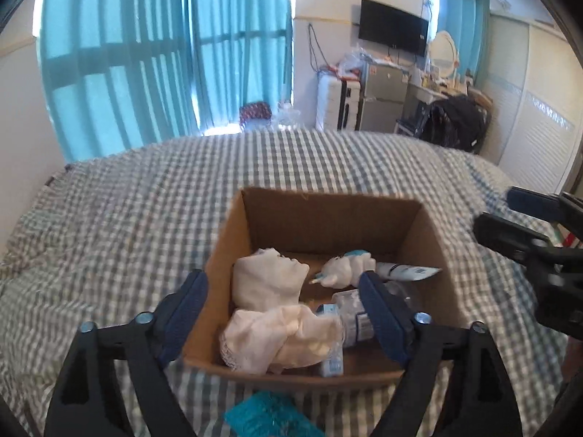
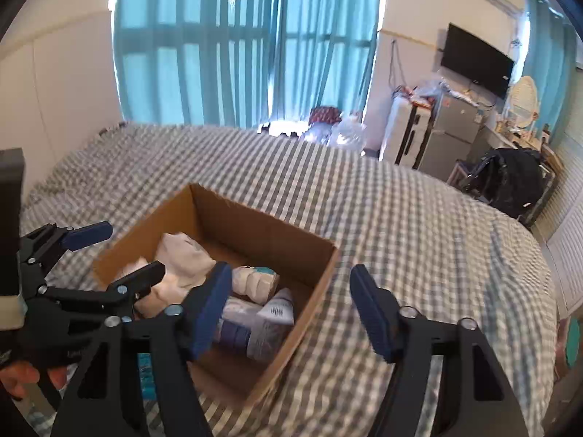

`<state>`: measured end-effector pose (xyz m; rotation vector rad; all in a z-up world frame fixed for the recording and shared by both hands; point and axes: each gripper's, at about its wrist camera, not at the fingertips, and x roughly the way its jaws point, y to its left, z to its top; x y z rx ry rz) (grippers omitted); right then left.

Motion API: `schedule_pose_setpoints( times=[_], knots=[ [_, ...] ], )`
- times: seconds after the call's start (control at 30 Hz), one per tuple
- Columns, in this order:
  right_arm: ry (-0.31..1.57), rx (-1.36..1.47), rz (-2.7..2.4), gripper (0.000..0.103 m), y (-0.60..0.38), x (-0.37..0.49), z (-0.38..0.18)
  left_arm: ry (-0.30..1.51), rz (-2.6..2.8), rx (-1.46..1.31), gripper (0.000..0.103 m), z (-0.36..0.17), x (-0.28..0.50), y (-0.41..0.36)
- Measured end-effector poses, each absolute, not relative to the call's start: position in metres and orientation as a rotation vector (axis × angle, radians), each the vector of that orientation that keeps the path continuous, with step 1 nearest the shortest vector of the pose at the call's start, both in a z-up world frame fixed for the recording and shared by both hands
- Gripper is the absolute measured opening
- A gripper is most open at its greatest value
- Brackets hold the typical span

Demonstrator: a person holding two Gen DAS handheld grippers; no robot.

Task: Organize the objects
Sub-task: 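Place the lace cloth and toothpaste tube into the box, opening both tools, then grasp the teal blister pack with the left tool while the right grasps the green hanger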

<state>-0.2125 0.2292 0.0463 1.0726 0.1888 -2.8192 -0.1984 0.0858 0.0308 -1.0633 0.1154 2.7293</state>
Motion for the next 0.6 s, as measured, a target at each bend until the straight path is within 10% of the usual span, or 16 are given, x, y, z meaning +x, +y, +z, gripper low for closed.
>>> schedule_pose_setpoints(
  times=[0.37,0.6],
  knots=[
    [0.142,0.811,-2.992,0.103,0.227,-0.072,0.143,0.152,2.834,-0.869,0.103,0.110,-0.095,0.043],
    [0.084,0.890,-2.968,0.103,0.210,-0.021,0.094,0.224,2.856,-0.952,0.103,0.066,-0.052,0.021]
  ],
)
